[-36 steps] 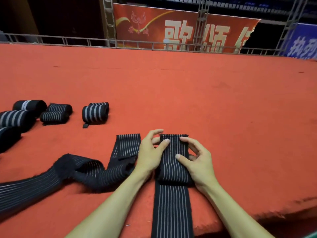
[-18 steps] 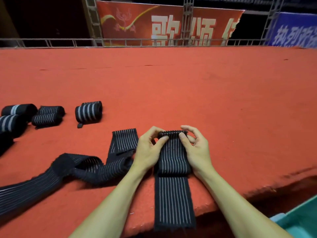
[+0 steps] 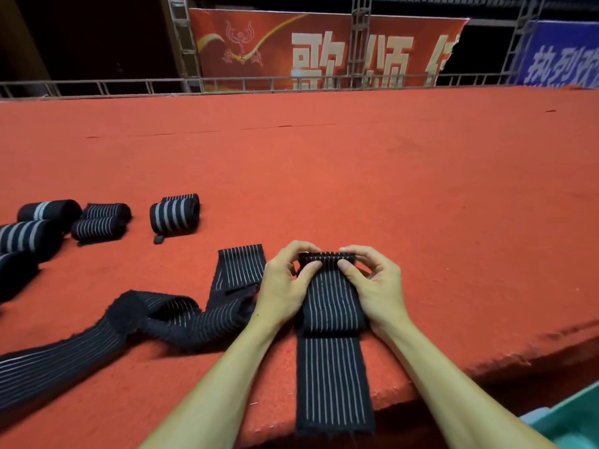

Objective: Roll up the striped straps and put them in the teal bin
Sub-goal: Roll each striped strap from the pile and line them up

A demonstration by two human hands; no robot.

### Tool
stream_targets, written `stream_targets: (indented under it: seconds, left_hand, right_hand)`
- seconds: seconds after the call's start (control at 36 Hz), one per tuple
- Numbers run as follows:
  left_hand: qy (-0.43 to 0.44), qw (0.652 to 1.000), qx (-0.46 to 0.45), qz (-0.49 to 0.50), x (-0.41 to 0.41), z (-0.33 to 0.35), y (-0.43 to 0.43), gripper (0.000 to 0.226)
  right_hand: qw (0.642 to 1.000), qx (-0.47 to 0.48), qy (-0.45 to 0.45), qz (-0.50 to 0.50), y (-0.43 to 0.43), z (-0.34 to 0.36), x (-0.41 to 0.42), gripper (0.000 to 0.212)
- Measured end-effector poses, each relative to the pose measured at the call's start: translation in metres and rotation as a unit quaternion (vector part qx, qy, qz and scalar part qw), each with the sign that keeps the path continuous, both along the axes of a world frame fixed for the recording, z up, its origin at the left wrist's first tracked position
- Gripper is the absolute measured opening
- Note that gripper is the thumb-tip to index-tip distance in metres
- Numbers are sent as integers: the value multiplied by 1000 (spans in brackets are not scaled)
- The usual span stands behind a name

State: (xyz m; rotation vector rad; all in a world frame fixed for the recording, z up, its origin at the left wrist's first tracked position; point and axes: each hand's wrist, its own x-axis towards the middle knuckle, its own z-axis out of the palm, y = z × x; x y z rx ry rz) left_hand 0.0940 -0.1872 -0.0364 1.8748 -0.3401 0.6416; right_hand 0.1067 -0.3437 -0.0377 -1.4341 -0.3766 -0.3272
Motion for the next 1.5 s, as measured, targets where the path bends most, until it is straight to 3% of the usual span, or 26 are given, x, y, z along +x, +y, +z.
stream_targets:
  seconds: [0.22,0.5,0.67,0.83,0.94,1.17,1.5]
  left_hand:
    - [-11,999,-25,-27,-3,0,0,28]
    - [33,999,-27,-32,-5,2,-2,7]
    - [63,998,5,-3,-2,1,1,6]
    - [44,998,-48,-2,-2,1,1,23]
    - [32,998,-62,12,-3,2,1,27]
    - [70,996,-42,-23,-5,4,0,23]
    - [15,1000,-17,-7,-6,4,0,24]
  right_hand:
    - [1000,6,4,14,0,1,-2,18]
    - [1000,27,-1,3,-1,-3,0,27]
    - [1000,27,4,-7,-2,-3,-1,32]
    - [996,65,58,16,-2,2,-4,34]
    - [996,37,82,24,-1,0,-3,30]
    - [1000,-2,19,-14,-2,0,-3,27]
    - [999,-14,-3,-29,-2,0,-4,23]
